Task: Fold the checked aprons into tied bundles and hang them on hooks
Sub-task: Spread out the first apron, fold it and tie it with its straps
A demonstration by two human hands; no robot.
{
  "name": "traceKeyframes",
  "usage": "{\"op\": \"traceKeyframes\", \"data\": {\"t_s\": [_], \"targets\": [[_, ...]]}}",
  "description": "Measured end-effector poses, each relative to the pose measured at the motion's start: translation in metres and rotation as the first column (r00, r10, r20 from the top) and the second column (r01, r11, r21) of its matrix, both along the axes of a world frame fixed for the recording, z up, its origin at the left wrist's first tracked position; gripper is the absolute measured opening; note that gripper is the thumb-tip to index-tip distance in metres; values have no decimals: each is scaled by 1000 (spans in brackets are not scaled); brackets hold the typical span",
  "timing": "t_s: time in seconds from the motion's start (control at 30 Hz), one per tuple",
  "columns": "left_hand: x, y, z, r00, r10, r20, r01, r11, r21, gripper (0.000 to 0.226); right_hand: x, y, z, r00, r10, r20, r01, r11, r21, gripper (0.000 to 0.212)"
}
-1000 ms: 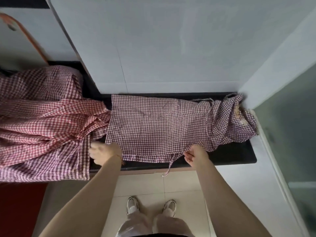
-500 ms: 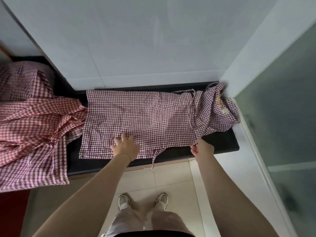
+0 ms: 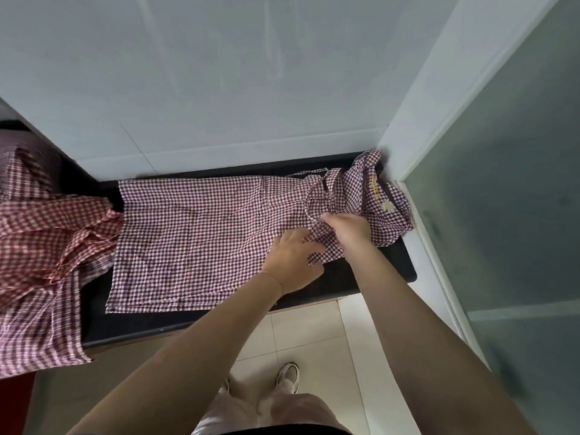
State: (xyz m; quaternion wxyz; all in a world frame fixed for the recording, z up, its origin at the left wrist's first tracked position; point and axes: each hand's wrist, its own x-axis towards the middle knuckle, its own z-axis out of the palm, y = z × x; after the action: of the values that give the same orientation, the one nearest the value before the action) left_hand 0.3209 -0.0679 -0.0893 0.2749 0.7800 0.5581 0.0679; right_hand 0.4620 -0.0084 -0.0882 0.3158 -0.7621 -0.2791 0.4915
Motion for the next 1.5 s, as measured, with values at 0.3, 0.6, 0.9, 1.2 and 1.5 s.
{"op": "traceKeyframes", "data": {"t_s": [0.3,0.6,0.9,1.2,1.5], "targets": [[-26,64,-6,912,409,21,-409,913,-8,65,7,23,-3,977,208,55,-214,966,145,19],[-39,61,-31,931,301,-209,-314,949,-30,67,20,24,-34,831,446,332,-441,892,-96,41],[-48,60,-54,960,229,-162,-275,884,-379,66,11,28,-43,662,637,395,-630,759,-167,24],[-57,59,-55,931,360,-68,-360,870,-337,56,59,32,-7,202,930,307,-547,367,-753,35],[-67,31,-69,816,532,-226,-572,799,-187,70,6,6,-32,341,681,648,-662,663,-349,37]]}}
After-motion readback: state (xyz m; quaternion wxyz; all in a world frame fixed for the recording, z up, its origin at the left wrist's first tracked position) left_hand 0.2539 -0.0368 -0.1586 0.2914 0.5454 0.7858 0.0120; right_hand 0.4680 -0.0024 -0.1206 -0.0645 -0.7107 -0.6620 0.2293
